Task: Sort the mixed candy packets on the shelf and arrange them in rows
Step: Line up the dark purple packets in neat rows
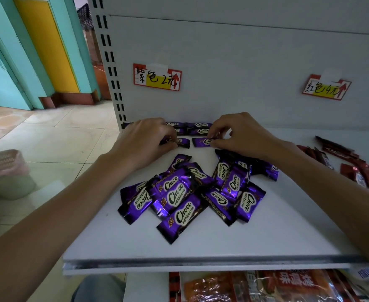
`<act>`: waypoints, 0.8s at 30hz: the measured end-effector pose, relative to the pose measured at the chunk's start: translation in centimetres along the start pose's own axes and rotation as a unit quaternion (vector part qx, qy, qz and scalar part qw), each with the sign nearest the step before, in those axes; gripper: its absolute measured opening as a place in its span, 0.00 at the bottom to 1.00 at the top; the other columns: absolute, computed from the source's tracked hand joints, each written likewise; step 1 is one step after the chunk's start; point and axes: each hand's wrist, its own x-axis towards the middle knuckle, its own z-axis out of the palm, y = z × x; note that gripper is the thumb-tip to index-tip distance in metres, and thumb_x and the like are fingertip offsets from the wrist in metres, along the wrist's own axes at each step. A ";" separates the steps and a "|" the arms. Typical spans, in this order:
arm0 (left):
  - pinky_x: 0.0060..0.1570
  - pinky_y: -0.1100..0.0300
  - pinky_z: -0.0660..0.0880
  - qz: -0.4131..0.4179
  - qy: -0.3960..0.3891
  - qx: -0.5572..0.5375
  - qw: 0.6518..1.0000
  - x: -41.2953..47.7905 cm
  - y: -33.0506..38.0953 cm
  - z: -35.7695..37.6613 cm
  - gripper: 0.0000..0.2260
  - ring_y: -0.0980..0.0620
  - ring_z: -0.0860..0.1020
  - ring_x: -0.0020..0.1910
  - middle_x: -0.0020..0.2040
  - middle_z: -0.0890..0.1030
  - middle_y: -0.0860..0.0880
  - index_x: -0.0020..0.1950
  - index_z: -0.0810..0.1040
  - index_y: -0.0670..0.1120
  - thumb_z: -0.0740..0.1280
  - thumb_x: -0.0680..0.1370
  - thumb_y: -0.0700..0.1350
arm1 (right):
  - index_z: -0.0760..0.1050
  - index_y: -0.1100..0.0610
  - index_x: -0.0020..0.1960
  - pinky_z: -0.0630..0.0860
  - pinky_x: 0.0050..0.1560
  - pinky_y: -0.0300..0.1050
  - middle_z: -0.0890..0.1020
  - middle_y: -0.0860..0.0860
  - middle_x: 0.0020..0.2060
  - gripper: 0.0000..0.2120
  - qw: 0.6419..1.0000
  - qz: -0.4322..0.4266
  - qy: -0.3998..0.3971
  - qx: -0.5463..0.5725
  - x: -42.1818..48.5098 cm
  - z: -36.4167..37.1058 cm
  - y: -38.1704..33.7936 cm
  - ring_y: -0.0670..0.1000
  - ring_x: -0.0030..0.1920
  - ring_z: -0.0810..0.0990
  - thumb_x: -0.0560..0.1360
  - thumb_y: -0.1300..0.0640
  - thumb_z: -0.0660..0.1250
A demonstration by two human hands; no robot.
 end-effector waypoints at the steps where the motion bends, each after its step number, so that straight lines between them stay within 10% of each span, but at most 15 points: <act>1: 0.46 0.54 0.74 -0.002 0.004 0.000 1.000 0.0 0.0 0.1 0.11 0.48 0.78 0.49 0.49 0.79 0.50 0.53 0.81 0.50 0.65 0.76 0.53 | 0.81 0.55 0.49 0.67 0.39 0.22 0.78 0.43 0.40 0.07 1.000 0.000 0.001 0.005 0.0 0.0 0.0 0.40 0.40 0.76 0.71 0.58 0.72; 24: 0.50 0.54 0.71 -0.014 0.024 0.008 1.000 -0.4 0.1 0.4 0.11 0.47 0.76 0.55 0.54 0.79 0.50 0.58 0.79 0.49 0.61 0.79 0.45 | 0.81 0.53 0.47 0.69 0.42 0.34 0.80 0.48 0.44 0.05 0.999 -0.025 0.043 -0.022 0.1 0.3 0.5 0.45 0.44 0.76 0.74 0.54 0.68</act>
